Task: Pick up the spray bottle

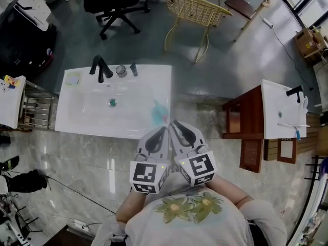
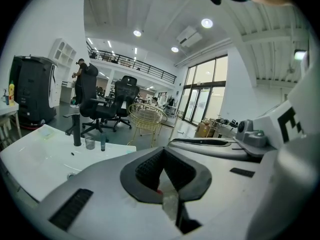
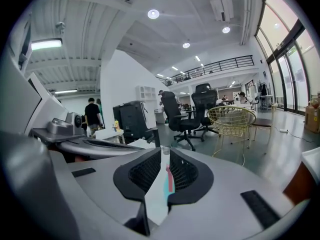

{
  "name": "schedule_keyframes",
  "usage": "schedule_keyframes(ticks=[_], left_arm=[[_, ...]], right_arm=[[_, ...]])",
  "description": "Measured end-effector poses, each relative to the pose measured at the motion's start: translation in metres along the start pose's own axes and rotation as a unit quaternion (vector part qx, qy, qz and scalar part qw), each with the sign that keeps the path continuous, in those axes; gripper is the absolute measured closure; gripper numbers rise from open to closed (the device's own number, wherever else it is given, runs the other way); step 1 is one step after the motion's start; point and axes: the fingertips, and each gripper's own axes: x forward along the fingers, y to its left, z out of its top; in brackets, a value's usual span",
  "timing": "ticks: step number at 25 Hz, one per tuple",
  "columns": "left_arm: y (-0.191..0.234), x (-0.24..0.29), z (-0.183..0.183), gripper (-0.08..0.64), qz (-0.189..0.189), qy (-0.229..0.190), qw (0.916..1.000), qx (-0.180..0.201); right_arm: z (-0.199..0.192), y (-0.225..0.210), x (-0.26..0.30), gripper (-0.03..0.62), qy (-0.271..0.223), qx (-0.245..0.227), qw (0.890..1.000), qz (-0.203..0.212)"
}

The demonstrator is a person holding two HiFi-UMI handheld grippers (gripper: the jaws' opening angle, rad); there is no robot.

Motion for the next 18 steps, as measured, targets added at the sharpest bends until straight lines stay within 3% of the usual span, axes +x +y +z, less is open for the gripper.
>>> schedule_keyframes(ticks=[6,11,18], left_arm=[[0.006,0.002,-0.005,0.551,0.005,0.010,0.9999,-0.002],[0.013,0.004,-0.011,0.551,0.010,0.026,0.9996,-0.002],[0.019,0.007,-0.008,0.551,0.018,0.024,0.9995,-0.002]], right_arm=[[-0.009,0.001,0.006,0.560,0.019,0.000,1.000,0.007],[-0.019,-0.004,0.012,0.495,0.039,0.000,0.999,0.011],[-0.027,-0.004,0.021,0.482,0.054,0.004,0.998,0.015]])
